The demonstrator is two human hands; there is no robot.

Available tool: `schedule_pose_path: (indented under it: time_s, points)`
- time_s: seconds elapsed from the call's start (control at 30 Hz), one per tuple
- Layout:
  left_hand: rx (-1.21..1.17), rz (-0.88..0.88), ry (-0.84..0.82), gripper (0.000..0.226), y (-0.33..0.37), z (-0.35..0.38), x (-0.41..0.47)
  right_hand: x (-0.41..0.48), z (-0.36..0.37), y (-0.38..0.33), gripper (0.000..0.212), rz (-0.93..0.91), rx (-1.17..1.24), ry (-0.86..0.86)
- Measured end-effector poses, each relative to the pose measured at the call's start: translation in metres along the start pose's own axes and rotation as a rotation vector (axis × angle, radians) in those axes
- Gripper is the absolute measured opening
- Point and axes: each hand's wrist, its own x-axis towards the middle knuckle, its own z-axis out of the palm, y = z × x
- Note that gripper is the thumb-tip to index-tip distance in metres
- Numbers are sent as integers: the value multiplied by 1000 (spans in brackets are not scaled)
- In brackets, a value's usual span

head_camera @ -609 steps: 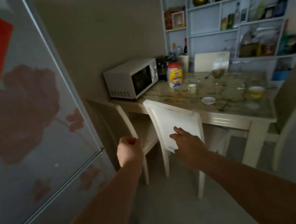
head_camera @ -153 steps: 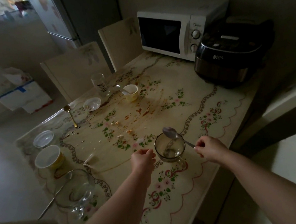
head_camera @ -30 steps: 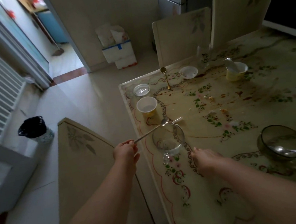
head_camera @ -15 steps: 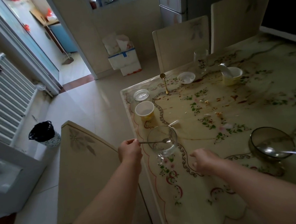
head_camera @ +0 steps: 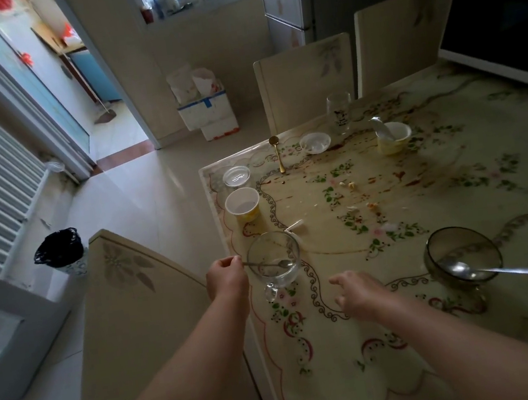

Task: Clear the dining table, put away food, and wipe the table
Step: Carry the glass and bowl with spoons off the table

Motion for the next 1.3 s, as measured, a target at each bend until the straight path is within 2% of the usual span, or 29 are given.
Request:
schedule_pose_path:
  time_s: [0.27,0.57,0.7,0.9,1.0,1.17,1.3]
  points:
    - [-12,-96,-83,17,-11,3,-1,1,0,6,49,1,42,36]
    - [75,-237,-302,28,-18,-5,-10,5,8,15,46,47,21,29]
    - [174,-276,-389,23,-18,-10,-14,3,11,19,45,84,29,30]
    - [276,-328,-574,28,-15,-10,-14,-6,17,24,42,160,56,91]
    - [253,-348,-641,29,-15,-9,-11,-13,21,27,39,184,76,140]
    - [154,-329,-676,28,-24,-1,-10,-23,30,28,36,183,119,242]
    - [53,-260,-590,30,-29,13,-19,-29,36,27,35,190,173,298]
